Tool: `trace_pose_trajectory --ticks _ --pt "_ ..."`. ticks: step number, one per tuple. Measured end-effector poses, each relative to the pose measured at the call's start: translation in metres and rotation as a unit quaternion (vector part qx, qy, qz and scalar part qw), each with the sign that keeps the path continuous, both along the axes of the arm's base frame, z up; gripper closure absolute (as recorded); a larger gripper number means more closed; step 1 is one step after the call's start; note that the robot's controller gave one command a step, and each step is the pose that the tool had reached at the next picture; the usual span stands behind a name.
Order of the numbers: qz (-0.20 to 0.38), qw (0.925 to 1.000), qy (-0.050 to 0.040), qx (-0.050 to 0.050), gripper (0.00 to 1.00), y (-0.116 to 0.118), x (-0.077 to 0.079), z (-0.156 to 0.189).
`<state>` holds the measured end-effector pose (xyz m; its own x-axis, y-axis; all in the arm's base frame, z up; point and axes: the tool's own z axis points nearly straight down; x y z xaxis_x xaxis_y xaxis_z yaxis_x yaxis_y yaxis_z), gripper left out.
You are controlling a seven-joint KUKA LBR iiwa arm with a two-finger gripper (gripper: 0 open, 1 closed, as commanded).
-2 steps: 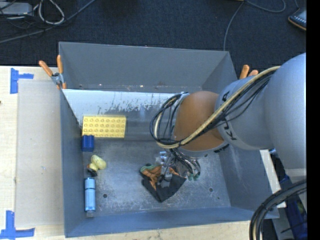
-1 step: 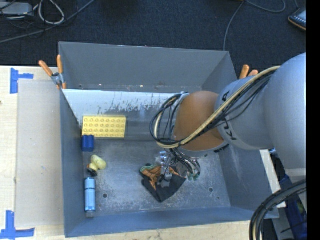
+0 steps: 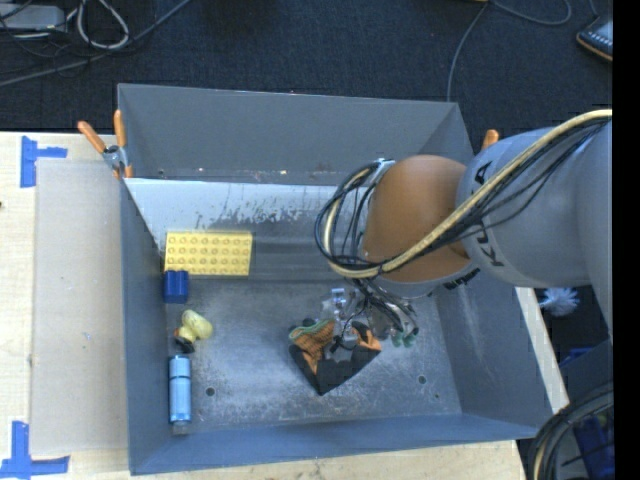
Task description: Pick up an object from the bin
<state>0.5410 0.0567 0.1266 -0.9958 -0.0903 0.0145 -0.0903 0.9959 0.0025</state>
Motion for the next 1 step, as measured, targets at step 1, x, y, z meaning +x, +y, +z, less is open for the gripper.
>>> trace_pose_trajectory --ticks 1 --pt "0.0 1.0 0.0007 0.0 1.0 0.0033 0.0034 0.0384"
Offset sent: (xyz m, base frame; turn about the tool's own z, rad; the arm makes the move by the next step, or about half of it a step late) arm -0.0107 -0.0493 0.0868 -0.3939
